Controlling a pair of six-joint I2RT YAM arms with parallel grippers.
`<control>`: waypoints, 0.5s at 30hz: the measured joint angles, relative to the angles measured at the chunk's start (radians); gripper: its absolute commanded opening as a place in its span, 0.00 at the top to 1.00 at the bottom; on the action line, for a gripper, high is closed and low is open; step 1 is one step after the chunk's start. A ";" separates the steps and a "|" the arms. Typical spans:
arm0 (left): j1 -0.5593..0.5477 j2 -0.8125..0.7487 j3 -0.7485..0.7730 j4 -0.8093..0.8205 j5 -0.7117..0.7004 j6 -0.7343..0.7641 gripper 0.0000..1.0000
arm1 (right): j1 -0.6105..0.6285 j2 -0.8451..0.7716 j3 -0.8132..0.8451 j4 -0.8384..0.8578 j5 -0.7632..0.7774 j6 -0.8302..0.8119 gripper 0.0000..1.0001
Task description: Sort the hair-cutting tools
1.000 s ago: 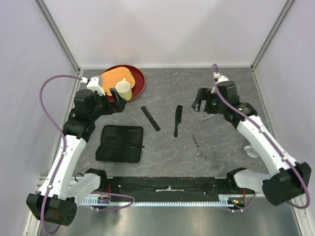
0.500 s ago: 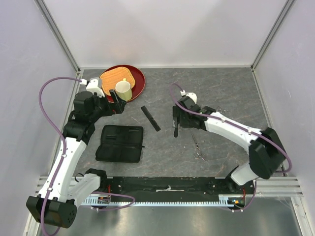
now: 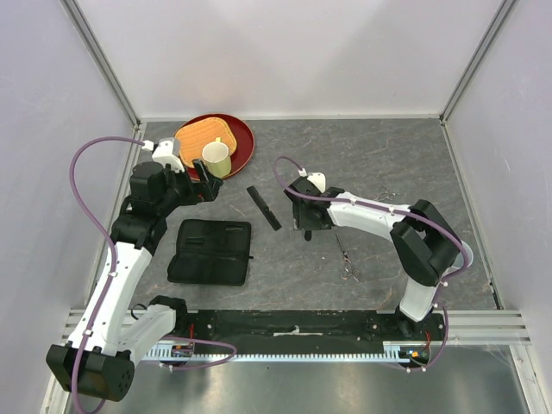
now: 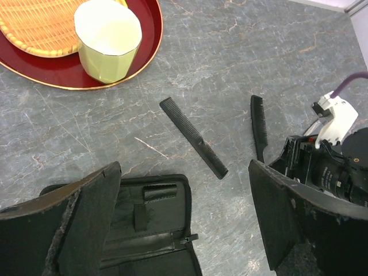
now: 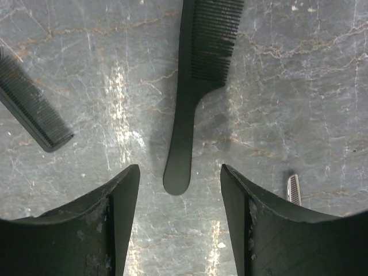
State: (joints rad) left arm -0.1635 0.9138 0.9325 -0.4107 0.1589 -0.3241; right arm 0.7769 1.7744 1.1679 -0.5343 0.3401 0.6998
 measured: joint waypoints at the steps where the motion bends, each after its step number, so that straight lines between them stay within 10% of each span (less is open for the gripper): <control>1: 0.000 0.000 -0.001 0.000 0.001 0.000 0.02 | 0.000 0.010 0.008 -0.001 0.003 0.001 0.37; 15: 0.000 -0.007 -0.006 0.002 0.001 0.000 0.03 | 0.000 0.111 0.052 0.004 0.050 0.004 0.47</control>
State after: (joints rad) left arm -0.1635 0.9070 0.9260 -0.4091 0.1600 -0.3241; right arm 0.7769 1.8854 1.2198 -0.5304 0.3901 0.7036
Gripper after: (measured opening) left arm 0.974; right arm 0.542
